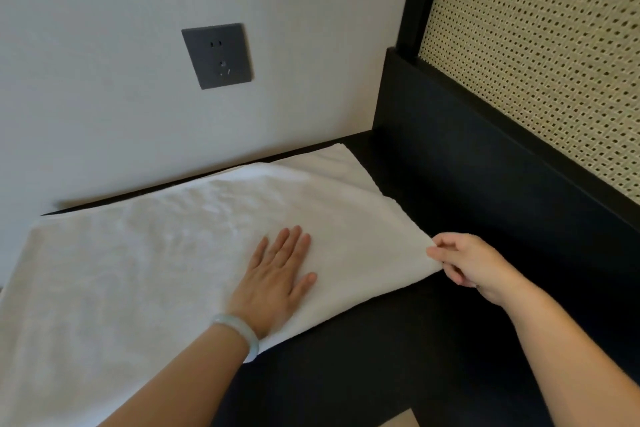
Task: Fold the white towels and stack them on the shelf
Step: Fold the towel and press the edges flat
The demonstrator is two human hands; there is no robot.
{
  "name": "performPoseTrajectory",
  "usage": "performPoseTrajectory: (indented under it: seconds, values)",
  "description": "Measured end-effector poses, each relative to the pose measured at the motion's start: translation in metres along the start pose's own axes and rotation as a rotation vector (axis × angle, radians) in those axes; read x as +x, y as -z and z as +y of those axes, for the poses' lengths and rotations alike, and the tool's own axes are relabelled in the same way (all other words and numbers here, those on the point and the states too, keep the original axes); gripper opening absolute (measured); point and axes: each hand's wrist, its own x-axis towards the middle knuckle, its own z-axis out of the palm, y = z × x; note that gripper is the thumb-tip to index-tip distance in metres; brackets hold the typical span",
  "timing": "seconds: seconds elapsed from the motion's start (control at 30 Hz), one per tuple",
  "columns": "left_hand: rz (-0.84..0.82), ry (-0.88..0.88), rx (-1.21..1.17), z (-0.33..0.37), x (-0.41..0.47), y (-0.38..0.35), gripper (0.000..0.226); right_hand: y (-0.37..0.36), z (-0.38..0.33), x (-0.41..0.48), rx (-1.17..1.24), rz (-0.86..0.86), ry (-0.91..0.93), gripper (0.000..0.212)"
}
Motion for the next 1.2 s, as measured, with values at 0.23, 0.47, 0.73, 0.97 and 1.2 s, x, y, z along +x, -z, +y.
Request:
performPoseTrajectory:
  seconds: [0.23,0.47,0.73,0.97,1.2]
  values:
    - [0.020,-0.008,0.015,0.010,-0.009,-0.007,0.068,0.016,-0.003,-0.005,-0.039,-0.118,-0.115,0.014]
    - [-0.023,0.057,0.029,0.046,-0.027,-0.004,0.068,0.021,-0.037,0.001,-0.447,-0.088,-0.295,0.007]
    - [0.028,0.021,0.112,0.010,0.007,0.012,0.065,-0.085,-0.032,0.027,-0.858,0.046,0.495,0.063]
    - [0.014,-0.043,0.118,-0.004,0.022,0.004,0.064,-0.067,-0.082,0.077,-0.527,0.301,0.451,0.031]
    - [0.110,0.277,0.047,-0.047,0.053,0.020,0.075,-0.066,-0.163,0.157,-0.432,0.268,0.105,0.040]
